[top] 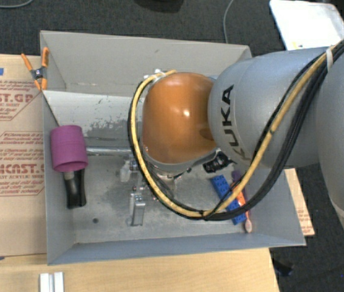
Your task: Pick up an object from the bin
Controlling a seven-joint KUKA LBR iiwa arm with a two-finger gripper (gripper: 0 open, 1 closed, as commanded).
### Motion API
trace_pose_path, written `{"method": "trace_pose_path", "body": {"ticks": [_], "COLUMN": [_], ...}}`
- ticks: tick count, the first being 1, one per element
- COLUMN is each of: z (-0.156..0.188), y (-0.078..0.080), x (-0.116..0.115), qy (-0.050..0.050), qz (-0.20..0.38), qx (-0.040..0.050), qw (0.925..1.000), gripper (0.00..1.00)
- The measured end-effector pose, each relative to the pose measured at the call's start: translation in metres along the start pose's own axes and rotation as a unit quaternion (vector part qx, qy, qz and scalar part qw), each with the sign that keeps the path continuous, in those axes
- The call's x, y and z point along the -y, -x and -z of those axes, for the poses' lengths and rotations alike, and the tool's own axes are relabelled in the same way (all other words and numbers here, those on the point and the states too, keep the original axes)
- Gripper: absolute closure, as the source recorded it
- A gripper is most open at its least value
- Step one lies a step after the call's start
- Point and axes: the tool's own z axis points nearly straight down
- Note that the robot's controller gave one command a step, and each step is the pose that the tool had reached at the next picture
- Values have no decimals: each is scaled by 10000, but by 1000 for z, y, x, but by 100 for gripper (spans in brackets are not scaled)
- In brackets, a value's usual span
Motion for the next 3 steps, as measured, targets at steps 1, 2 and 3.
{"method": "trace_pose_path", "body": {"ticks": [1,2,3], "z": [4,-83,-136], "y": [2,36,84], "x": [1,74,139], "qy": [8,4,14], "qz": [-9,508,925], "qx": [38,54,104], "qw": [10000,9987,9957], "gripper": [0,0,0]}}
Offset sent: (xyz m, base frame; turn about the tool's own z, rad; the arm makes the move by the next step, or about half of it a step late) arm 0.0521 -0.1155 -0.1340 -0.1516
